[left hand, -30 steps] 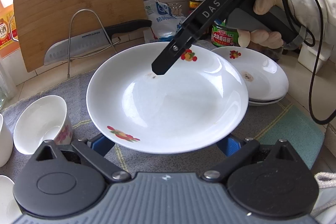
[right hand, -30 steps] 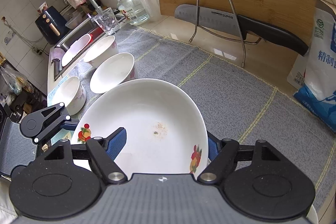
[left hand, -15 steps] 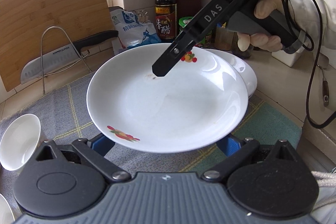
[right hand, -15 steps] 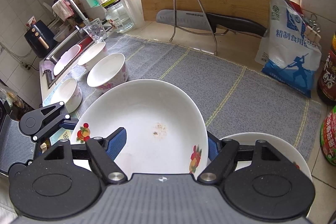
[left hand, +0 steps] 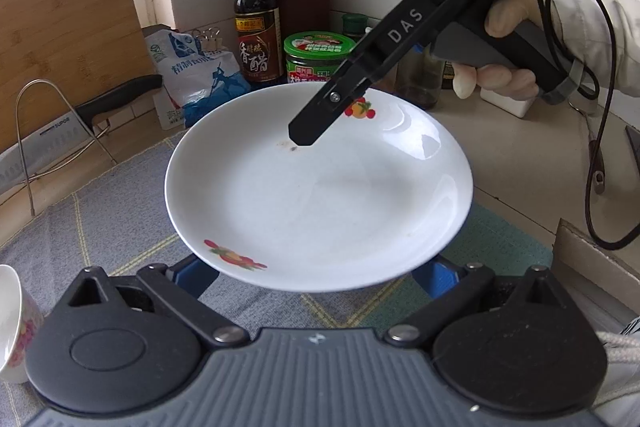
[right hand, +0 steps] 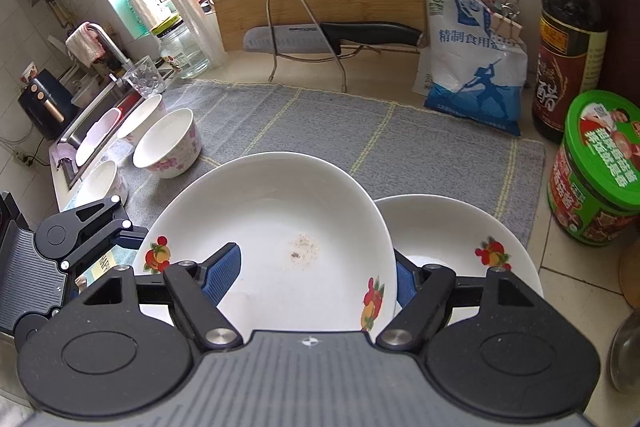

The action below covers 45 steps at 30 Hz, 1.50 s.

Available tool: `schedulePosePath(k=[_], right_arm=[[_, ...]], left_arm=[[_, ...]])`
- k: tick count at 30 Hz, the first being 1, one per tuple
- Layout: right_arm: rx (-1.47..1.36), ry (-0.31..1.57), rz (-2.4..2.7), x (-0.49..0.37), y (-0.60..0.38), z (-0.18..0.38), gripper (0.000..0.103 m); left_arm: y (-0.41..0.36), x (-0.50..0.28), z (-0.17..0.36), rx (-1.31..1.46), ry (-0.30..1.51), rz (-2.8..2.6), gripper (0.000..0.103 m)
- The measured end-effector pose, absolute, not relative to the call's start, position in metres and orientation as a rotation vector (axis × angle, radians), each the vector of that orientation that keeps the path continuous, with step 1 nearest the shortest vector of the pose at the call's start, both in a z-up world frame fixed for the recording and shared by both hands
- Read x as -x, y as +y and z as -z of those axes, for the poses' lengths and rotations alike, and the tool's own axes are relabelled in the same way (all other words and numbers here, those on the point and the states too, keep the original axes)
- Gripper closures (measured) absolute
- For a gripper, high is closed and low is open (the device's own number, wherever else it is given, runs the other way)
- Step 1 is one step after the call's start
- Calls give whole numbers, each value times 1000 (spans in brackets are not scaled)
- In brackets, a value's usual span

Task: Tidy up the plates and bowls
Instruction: 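Lift the flowered plate with the right gripper and carry it toward the plate stack, then lower the flowered plate onto the plate stack and open the right gripper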

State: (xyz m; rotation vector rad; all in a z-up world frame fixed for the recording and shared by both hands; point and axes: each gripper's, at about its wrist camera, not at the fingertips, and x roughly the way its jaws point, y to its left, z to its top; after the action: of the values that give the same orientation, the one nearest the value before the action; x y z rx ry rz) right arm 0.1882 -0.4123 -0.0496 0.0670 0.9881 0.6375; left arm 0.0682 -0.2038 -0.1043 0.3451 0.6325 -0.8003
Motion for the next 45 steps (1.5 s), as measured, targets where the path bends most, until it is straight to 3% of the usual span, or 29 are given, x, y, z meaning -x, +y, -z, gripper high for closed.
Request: schedulePosePath(k=[45], right_arm=[[-162,1012,-495,-186,-490,87,22]], left_arm=[[-250,-115,131,-449,685,906,2]])
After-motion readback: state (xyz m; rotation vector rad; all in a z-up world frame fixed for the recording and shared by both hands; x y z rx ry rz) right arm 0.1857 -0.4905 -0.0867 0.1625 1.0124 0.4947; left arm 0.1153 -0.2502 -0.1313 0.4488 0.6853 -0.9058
